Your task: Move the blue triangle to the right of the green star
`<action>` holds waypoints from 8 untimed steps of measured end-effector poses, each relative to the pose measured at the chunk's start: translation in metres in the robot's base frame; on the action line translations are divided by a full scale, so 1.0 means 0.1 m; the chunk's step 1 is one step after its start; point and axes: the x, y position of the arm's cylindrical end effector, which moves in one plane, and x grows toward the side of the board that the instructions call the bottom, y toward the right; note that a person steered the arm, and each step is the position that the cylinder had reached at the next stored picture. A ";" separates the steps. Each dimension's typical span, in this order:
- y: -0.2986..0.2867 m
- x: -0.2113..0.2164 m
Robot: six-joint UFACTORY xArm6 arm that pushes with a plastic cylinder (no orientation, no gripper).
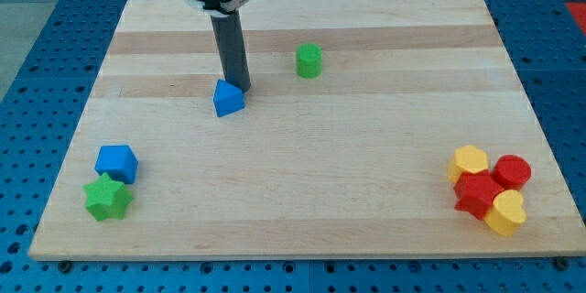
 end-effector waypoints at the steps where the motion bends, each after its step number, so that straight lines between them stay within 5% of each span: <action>1: -0.10 0.09; 8: -0.29 1.05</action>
